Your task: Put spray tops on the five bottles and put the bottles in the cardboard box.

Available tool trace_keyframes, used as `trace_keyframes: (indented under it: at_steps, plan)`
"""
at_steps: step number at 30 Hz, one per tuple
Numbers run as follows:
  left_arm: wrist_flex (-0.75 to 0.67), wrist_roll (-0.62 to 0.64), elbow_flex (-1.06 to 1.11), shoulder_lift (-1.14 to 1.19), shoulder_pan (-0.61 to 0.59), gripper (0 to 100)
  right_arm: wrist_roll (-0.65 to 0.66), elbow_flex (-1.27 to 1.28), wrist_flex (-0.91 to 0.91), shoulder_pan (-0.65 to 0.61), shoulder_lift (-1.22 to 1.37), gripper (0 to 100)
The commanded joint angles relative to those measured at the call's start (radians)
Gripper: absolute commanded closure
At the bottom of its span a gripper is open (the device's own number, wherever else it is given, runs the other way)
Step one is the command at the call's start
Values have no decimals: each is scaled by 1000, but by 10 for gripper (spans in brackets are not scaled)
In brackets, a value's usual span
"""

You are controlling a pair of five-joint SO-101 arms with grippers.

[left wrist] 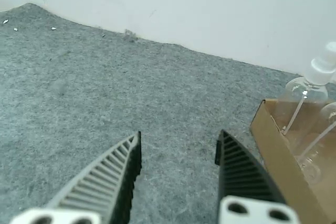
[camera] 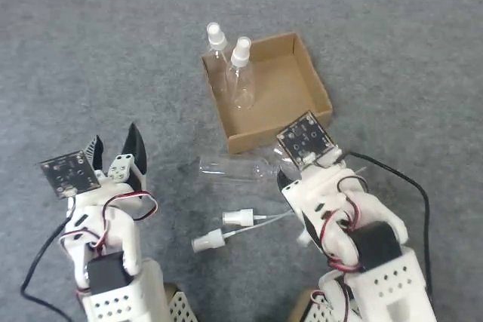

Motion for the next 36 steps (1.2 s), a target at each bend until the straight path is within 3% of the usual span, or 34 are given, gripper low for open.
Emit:
trace_keyframes:
  at_steps: [1,17,29,36]
  plan:
    - [-28,-15,-16,-17,0,783,-20,20,-27,16,-116,937]
    - [72,-11,-159,-14,8,783,-38,157,-27,16,-486,937]
    - [158,-64,-291,-12,146,784,-37,195,-30,18,-573,937]
    - [192,-138,-320,-11,249,786,-48,195,-58,117,-573,937]
